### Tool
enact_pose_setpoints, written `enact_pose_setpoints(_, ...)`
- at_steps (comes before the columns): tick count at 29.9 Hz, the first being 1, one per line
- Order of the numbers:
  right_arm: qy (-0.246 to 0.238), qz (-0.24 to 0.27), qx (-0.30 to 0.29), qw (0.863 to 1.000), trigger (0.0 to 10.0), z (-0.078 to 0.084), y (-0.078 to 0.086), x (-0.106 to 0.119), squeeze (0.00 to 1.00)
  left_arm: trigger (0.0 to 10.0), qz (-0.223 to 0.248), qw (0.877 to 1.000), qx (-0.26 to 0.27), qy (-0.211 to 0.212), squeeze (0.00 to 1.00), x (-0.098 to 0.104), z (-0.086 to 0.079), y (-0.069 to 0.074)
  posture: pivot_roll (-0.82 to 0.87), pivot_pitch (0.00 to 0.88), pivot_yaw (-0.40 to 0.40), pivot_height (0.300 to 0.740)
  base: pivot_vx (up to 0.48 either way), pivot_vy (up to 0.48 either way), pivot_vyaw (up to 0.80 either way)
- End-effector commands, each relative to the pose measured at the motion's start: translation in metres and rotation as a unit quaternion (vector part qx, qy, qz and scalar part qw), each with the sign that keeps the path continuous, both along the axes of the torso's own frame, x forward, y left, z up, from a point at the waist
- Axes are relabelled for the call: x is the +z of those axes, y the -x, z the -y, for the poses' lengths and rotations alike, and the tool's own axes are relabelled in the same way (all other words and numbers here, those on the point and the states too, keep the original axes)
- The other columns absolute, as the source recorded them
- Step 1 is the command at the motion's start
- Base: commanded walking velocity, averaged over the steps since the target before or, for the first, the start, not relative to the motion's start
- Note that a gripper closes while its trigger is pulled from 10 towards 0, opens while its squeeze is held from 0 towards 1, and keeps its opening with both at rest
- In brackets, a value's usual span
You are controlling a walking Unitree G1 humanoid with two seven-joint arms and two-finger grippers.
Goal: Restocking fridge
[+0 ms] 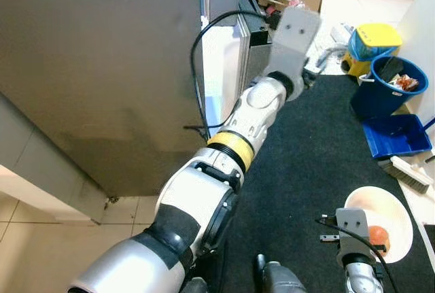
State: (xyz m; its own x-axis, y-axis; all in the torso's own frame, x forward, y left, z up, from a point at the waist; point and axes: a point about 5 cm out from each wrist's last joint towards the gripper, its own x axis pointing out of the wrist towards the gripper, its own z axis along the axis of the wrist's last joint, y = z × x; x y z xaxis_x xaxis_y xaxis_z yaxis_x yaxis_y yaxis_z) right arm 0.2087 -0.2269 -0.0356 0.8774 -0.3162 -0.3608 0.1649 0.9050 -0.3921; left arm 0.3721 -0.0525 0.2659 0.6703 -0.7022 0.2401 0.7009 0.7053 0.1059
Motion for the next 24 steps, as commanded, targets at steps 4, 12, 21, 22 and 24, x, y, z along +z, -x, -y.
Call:
enact_pose_setpoints(4,0.001,0.008,-0.01,1.0,10.0,0.003,0.003,0.001,0.0,10.0,-0.002,0.996,-0.081,0.026,0.0,-0.001,0.041,0.028,-0.18,0.166,0.001,0.723,0.0,0.0,0.0)
enact_pose_setpoints(12,-0.001,0.003,-0.007,1.0,10.0,0.0,0.005,-0.001,0.0,10.0,0.005,1.0,-0.009,-0.029,0.0,-0.057,-0.014,0.015,-0.15,0.178,0.0,0.723,0.0,0.0,0.0)
enact_pose_setpoints(21,-0.005,-0.003,0.006,1.0,10.0,-0.005,0.006,-0.004,0.0,10.0,-0.096,0.981,0.1,-0.139,0.0,-0.179,-0.092,0.04,-0.14,0.184,-0.01,0.723,0.0,0.0,0.0)
enact_pose_setpoints(22,-0.008,-0.008,0.007,1.0,10.0,-0.005,0.007,-0.005,0.0,10.0,-0.114,0.973,0.119,-0.164,0.0,-0.2,-0.108,0.049,-0.14,0.184,-0.011,0.723,0.0,0.0,0.0)
enact_pose_setpoints(24,-0.011,-0.015,0.01,1.0,10.0,-0.006,0.01,-0.007,0.0,10.0,-0.136,0.961,0.14,-0.194,0.0,-0.221,-0.127,0.06,-0.13,0.184,-0.015,0.723,0.0,0.0,0.0)
